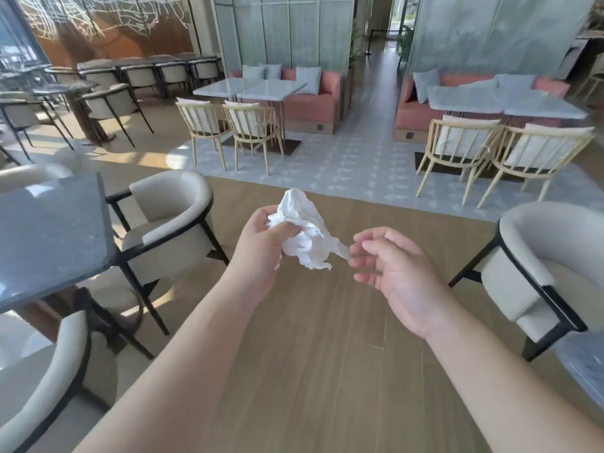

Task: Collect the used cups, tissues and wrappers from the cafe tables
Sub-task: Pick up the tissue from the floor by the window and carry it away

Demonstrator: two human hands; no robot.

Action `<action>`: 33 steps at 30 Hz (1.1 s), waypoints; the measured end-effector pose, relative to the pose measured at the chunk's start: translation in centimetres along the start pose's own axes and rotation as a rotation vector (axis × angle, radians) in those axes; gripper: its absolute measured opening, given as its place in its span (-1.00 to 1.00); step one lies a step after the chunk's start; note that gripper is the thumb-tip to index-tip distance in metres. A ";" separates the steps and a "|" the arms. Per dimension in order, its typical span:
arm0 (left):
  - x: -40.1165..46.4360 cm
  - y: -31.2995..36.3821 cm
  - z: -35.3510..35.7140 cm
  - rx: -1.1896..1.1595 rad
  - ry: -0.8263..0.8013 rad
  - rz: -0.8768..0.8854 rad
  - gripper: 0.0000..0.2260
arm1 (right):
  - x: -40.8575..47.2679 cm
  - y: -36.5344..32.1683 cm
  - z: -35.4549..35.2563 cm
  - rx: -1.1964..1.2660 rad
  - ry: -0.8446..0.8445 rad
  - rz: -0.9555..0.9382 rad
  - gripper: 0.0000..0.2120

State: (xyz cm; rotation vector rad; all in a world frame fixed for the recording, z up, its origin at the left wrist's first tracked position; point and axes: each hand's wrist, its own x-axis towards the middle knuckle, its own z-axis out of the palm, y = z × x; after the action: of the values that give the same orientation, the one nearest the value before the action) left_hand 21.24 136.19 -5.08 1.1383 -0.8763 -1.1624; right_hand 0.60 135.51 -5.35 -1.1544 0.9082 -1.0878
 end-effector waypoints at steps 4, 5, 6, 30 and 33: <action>5.3 -0.1 -0.6 0.013 -0.031 -0.032 -0.64 | 5.7 0.8 -0.1 0.015 0.036 0.023 -0.88; 6.8 -0.2 -0.9 0.018 -0.027 -0.031 -0.65 | 7.4 0.9 -0.1 0.020 0.039 0.022 -0.85; 8.4 -0.2 -1.1 0.024 -0.019 -0.029 -0.65 | 9.1 0.9 -0.2 0.026 0.039 0.019 -0.84; 49.0 -0.8 3.5 0.064 0.240 -0.009 -0.72 | 55.2 -0.5 -5.6 0.113 -0.201 0.108 -0.81; 52.9 -0.8 2.3 0.044 0.280 0.010 -0.73 | 58.8 0.2 -4.8 0.081 -0.229 0.109 -0.81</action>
State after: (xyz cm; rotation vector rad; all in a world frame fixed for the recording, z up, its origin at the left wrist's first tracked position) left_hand 29.96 84.05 -7.31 1.2951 -0.6936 -0.9505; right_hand 10.52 77.39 -6.99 -1.1228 0.7331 -0.8761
